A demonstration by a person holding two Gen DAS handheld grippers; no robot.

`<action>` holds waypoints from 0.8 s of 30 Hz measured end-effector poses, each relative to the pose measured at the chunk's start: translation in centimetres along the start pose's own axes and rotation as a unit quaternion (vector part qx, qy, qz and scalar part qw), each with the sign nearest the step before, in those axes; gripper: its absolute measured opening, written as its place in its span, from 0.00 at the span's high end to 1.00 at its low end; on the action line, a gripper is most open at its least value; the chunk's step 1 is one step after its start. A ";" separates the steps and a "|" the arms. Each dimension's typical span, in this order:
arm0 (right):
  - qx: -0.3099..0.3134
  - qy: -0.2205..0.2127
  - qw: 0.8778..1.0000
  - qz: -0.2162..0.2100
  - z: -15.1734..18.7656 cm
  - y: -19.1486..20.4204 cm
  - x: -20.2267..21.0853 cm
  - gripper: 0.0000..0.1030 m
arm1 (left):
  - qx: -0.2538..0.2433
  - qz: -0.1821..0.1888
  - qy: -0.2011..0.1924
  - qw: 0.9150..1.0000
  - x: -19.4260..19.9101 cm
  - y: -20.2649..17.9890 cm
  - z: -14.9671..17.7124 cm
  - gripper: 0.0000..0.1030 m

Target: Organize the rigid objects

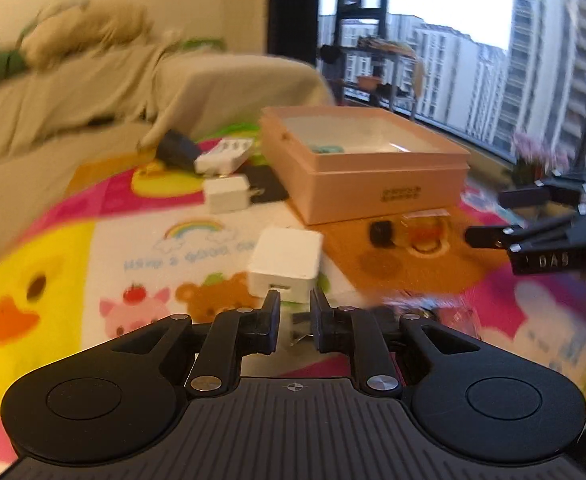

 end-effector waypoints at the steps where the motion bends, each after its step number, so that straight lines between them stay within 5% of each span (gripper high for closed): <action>1: -0.012 0.007 1.000 -0.020 0.1 -0.1 -0.2 0.30 | -0.010 -0.004 0.003 1.000 0.1 -0.5 0.0 0.83; 5: -0.055 0.043 0.995 -0.065 0.8 -0.5 -1.3 0.28 | 0.006 0.029 0.014 0.999 -0.3 -1.1 -0.6 0.83; 11: -0.085 0.050 0.992 -0.075 1.9 -1.2 -1.6 0.24 | 0.065 0.089 0.052 0.992 -2.5 -1.2 -1.2 0.83; 17: -0.090 0.045 0.991 -0.083 2.0 -1.3 -1.7 0.20 | 0.021 0.095 0.069 0.993 -4.1 -4.0 -1.7 0.78; 24: -0.106 0.040 0.989 -0.094 1.9 -1.8 -1.7 0.20 | 0.044 0.168 0.092 0.980 -4.2 -4.3 -1.7 0.69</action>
Point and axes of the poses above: each gripper's, at about its wrist camera, not at the fingertips, and x roughly against the way its jaws point, y to its left, z to its underside, the point moved 1 cm from there along -x, roughly the way its jaws point, and after that the axes turned 2 degrees about y, right-handed, at the moved point
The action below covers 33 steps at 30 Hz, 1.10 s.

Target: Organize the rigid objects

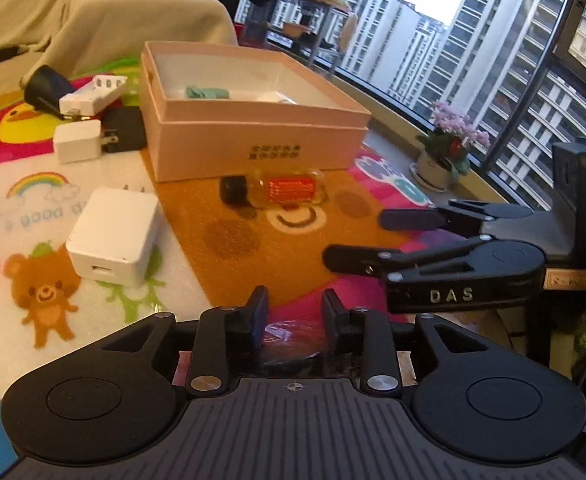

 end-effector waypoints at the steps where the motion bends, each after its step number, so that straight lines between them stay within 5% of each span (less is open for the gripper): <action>1: -0.003 -0.001 1.000 -0.002 0.0 -0.1 0.0 0.20 | -0.011 -0.007 0.001 1.000 0.0 -0.4 0.0 0.69; 6: -0.035 -0.010 0.999 -0.014 0.0 -1.1 0.4 0.20 | -0.130 -0.069 0.007 0.989 -0.5 -3.8 0.6 0.68; 9: -0.051 -0.013 0.998 -0.021 0.1 -1.6 0.4 0.20 | -0.148 -0.130 0.013 0.980 -0.9 -3.7 0.2 0.61; 12: -0.049 -0.015 0.999 -0.018 0.1 -1.4 0.4 0.20 | -0.100 -0.135 0.012 0.986 -0.9 -1.9 -0.5 0.48; 17: -0.054 -0.016 0.998 -0.020 0.1 -1.5 0.3 0.20 | -0.094 -0.119 -0.025 0.988 0.7 -1.4 -0.5 0.52; 20: -0.054 -0.017 0.998 -0.019 0.1 -1.5 0.3 0.20 | -0.110 -0.165 -0.108 0.974 3.0 -1.5 -1.0 0.50; 22: -0.054 -0.017 0.998 -0.019 0.1 -1.5 0.3 0.20 | -0.098 -0.207 -0.125 0.965 3.2 -0.5 -1.4 0.51; 27: -0.050 -0.017 0.998 -0.017 0.1 -1.3 0.3 0.20 | -0.018 -0.224 -0.112 0.968 1.9 3.7 -2.0 0.53; 33: -0.005 0.007 1.000 0.005 -0.4 1.3 -0.7 0.17 | -0.012 -0.199 -0.109 0.974 0.8 4.3 -1.8 0.49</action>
Point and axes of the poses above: each gripper's, at about its wrist camera, not at the fingertips, and x roughly against the way its jaws point, y to its left, z to its underside, the point moved 1 cm from there along -x, roughly the way its jaws point, and after that the axes turned 2 degrees about y, right-handed, at the moved point
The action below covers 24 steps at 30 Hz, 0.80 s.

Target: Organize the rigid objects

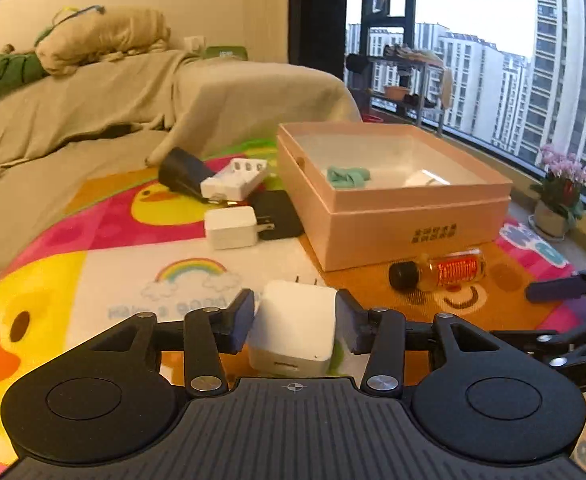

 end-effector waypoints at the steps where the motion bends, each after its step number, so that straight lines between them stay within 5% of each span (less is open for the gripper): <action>1: 0.000 0.003 1.000 0.007 -0.3 0.5 -0.3 0.16 | -0.006 -0.002 0.004 1.000 0.0 -0.1 0.3 0.47; 11: -0.033 0.010 0.998 0.054 -4.1 3.7 -5.0 0.15 | 0.023 0.016 0.022 0.999 -0.1 2.1 1.4 0.48; 14: -0.041 0.000 0.997 0.067 -4.4 3.7 -5.3 0.21 | 0.017 0.022 0.027 0.999 -0.4 2.0 1.4 0.50; 22: -0.015 0.017 1.000 0.001 -3.7 0.5 -0.3 0.22 | -0.036 0.031 0.039 0.998 -1.5 0.9 0.6 0.52; 24: 0.000 -0.003 1.000 -0.006 -4.1 -0.9 2.1 0.22 | -0.037 0.061 0.048 0.996 -1.1 0.8 0.1 0.52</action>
Point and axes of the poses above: each gripper's, at about its wrist camera, not at the fingertips, and x roughly against the way its jaws point, y to its left, z to its underside, the point moved 1 cm from there along -x, roughly the way its jaws point, and after that the axes turned 2 degrees about y, right-handed, at the moved point
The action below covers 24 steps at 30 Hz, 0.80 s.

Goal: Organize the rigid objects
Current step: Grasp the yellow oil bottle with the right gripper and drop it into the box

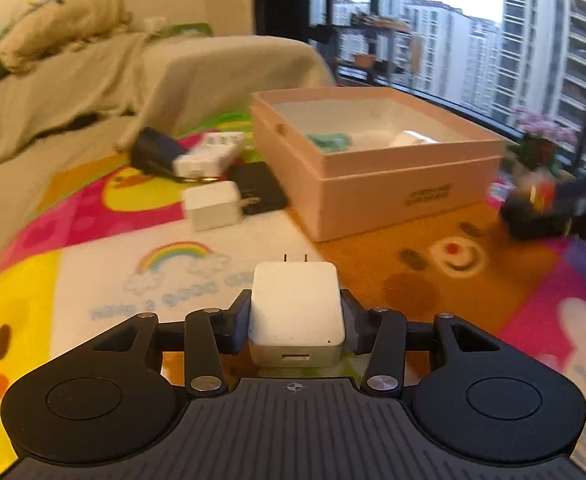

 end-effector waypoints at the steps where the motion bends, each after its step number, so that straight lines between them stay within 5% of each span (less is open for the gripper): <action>1: 0.006 -0.016 1.000 0.005 -0.3 -0.7 1.2 0.22 | 0.006 0.021 -0.002 1.000 0.4 0.0 -0.5 0.52; 7: 0.003 -0.103 0.994 0.037 -2.9 -3.5 5.0 0.21 | 0.012 0.062 -0.084 0.994 2.2 -1.3 -8.1 0.52; 12: 0.009 -0.105 0.993 0.043 -4.5 -3.8 3.4 0.21 | 0.029 0.059 -0.112 0.992 -1.5 -2.4 -12.5 0.54; 17: 0.004 -0.090 0.995 0.048 -5.8 -4.4 1.2 0.21 | 0.047 0.073 -0.115 0.990 -0.8 -0.9 -11.4 0.54; 24: 0.033 -0.085 0.995 0.047 -12.2 -3.7 -4.4 0.21 | 0.048 0.066 -0.054 0.995 2.4 1.6 -5.3 0.54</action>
Point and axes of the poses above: each gripper's, at about its wrist camera, not at the fingertips, and x roughly against the way its jaws point, y to its left, z to its underside, the point moved 1 cm from there along -x, roughly the way its jaws point, and after that the axes turned 2 degrees about y, right-handed, at the moved point
